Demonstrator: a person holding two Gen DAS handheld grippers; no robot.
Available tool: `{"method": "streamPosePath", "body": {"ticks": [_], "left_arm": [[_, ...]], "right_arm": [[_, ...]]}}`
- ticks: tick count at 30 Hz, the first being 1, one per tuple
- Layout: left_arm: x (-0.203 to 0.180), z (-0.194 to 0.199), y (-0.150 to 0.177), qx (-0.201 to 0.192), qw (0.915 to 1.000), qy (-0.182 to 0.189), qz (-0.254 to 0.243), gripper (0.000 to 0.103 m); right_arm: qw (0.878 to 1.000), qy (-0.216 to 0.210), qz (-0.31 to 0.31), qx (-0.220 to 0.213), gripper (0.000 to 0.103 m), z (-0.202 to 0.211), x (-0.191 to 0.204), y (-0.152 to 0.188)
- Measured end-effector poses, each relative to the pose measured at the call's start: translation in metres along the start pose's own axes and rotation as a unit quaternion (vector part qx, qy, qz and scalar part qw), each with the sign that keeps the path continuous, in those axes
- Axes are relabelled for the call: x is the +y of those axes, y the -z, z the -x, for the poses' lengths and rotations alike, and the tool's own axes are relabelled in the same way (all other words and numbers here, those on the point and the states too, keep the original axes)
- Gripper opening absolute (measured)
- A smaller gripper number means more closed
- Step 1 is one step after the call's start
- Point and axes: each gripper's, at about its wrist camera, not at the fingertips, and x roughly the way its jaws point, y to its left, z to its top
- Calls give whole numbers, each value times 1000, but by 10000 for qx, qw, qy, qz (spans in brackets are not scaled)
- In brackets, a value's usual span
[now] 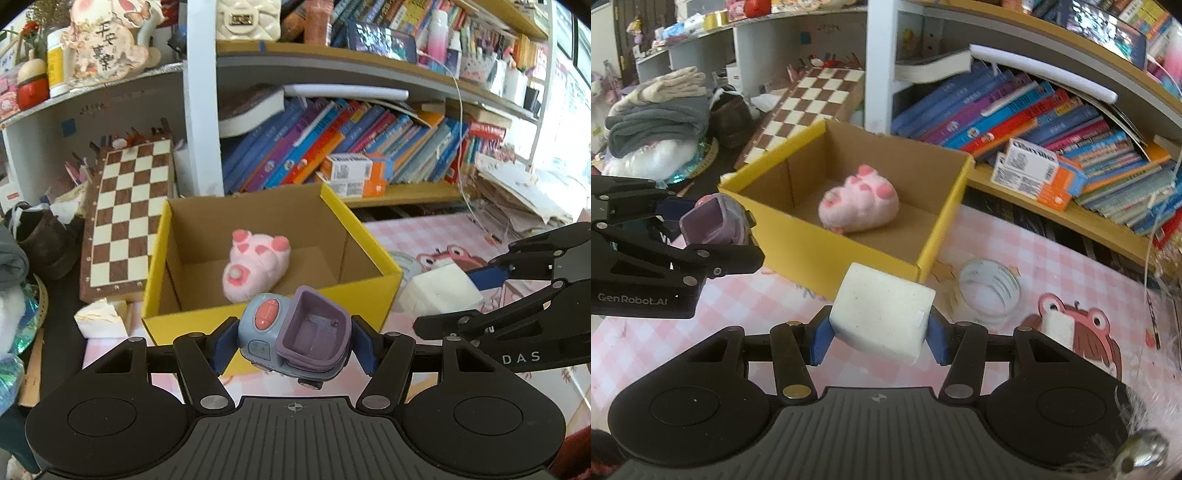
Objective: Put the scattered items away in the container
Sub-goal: 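Lift and carry the toy car and sponge with both tools toward the yellow box, then lower the sponge into the box and open the right tool while the left tool holds the car above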
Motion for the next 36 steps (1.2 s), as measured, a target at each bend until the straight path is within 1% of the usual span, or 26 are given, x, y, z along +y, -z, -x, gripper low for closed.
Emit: {"method": "streamPosePath", "body": {"ticks": [3, 8, 12, 21, 29, 36], "left_arm": [[4, 1, -6, -84, 10000, -10, 16, 63], [12, -1, -15, -194, 9998, 0, 109, 63], [17, -9, -21, -228, 9996, 0, 141, 63], [34, -29, -36, -280, 9994, -72, 182, 63], [48, -49, -45, -245, 9993, -155, 240, 63], [56, -66, -51, -191, 9993, -183, 270, 63]], "right_arm": [[9999, -47, 41, -119, 49, 1, -1, -12], [9995, -5, 34, -328, 49, 3, -9, -34], [9993, -10, 54, -376, 49, -3, -14, -46], [9994, -68, 168, -286, 49, -25, -19, -63], [9991, -167, 299, -231, 49, -48, -20, -78], [9985, -319, 449, -80, 49, -70, -16, -85]]}}
